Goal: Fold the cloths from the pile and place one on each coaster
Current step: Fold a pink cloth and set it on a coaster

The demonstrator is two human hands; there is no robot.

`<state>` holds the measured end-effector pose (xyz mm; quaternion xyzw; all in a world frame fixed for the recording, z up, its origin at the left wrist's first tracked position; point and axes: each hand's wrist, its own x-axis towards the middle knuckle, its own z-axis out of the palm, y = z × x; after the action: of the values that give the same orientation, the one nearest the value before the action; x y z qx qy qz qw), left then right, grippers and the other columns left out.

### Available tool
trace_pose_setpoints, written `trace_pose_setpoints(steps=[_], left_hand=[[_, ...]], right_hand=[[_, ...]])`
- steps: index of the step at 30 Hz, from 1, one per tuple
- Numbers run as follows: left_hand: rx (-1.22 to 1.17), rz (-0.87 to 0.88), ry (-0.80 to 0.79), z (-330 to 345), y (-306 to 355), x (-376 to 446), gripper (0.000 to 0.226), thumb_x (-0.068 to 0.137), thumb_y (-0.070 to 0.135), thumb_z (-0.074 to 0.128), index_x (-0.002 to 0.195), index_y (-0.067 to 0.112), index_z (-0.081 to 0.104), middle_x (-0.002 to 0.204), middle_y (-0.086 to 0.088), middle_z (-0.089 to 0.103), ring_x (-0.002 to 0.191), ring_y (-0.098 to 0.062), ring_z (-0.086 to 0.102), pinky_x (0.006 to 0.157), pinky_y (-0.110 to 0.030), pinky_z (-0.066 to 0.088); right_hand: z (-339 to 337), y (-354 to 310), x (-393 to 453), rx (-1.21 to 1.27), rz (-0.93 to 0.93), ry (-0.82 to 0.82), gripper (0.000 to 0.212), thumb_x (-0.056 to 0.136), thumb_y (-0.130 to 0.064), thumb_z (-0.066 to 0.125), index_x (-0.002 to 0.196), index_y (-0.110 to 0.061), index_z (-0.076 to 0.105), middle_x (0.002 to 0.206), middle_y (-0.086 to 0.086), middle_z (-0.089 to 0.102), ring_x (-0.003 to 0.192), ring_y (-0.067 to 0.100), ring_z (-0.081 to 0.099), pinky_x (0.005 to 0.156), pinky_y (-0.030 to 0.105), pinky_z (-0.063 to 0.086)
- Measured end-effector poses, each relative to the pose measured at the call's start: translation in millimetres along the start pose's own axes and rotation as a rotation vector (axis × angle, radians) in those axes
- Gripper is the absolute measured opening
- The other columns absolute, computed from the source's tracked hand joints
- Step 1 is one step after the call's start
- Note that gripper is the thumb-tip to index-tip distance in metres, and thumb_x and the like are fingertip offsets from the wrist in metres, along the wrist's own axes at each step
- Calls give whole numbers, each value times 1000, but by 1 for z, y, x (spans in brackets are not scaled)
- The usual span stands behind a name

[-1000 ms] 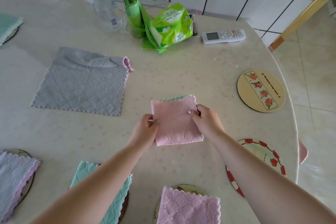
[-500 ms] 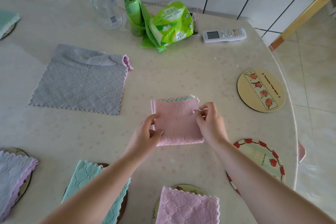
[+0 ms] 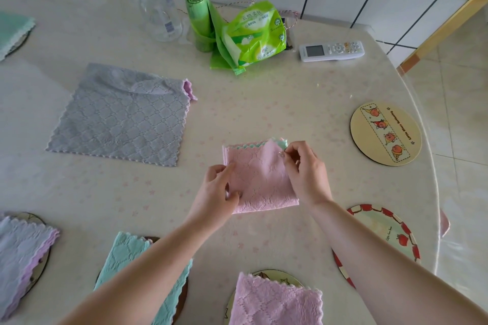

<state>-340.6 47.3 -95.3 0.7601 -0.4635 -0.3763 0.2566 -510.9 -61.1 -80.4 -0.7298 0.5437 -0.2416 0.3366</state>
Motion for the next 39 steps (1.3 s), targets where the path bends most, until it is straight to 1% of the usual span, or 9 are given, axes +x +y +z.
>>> trace_pose_setpoints(steps=[6,17,20,24,28,30,33,36,39], left_hand=[[38,11,55,2,1,-3,62,86,15,61,142,19,35,124,7,37,84,-13,57,83,-32,50],[64,9,117,1,7,-1,61,85,16,61,140,21,36,126,4,38,85,-13,55,79,-31,50],[171,14,142,-2,9,-1,58,83,21,61,137,23,39,130,1,34,102,-16,52,84,-30,47],[399,330,230,4,15,-1,50,87,23,50,135,13,44,140,-7,38,130,-22,31,104,-38,35],[493,408,116,19,26,8,53,89,28,33,136,5,43,150,-11,31,142,-24,18,116,-40,18],[548,389,87,24,24,15,53,90,27,33,134,0,43,148,-15,34,140,-29,25,113,-48,25],[589,370,55,27,16,26,54,91,30,34,132,-3,46,140,-19,45,134,-33,37,108,-52,33],[634,343,53,29,10,31,57,91,35,32,135,0,43,140,-17,45,134,-30,37,112,-44,20],[661,269,52,25,9,32,69,90,47,20,144,5,26,152,-14,26,143,-26,17,117,-38,2]], right_hand=[[6,5,4,-109,143,-65,11,95,-25,44,102,-16,45,80,7,65,75,36,58,63,43,47],[8,-3,22,-173,292,-90,14,96,-27,40,103,-16,45,81,8,59,74,33,54,59,35,39],[8,0,33,-263,321,-164,14,95,-30,41,100,-18,47,79,4,57,73,29,53,59,32,37],[8,2,34,-252,331,-176,18,94,-33,43,107,-20,45,85,7,65,75,30,59,58,32,39],[2,0,17,-165,169,-41,37,93,-33,44,128,-21,41,115,-1,56,96,22,56,74,34,45],[3,0,2,-255,-54,-32,42,92,-33,37,131,-18,45,130,0,49,115,20,49,93,37,43],[13,2,-12,-418,-263,-194,54,90,-32,24,139,-18,40,147,1,38,137,18,31,113,40,25],[26,6,-14,-508,-287,-350,59,91,-36,14,146,-19,28,156,0,21,145,15,11,117,48,8],[29,14,-9,-597,-280,-376,58,93,-44,19,146,-21,26,156,1,22,144,17,15,114,56,15]])
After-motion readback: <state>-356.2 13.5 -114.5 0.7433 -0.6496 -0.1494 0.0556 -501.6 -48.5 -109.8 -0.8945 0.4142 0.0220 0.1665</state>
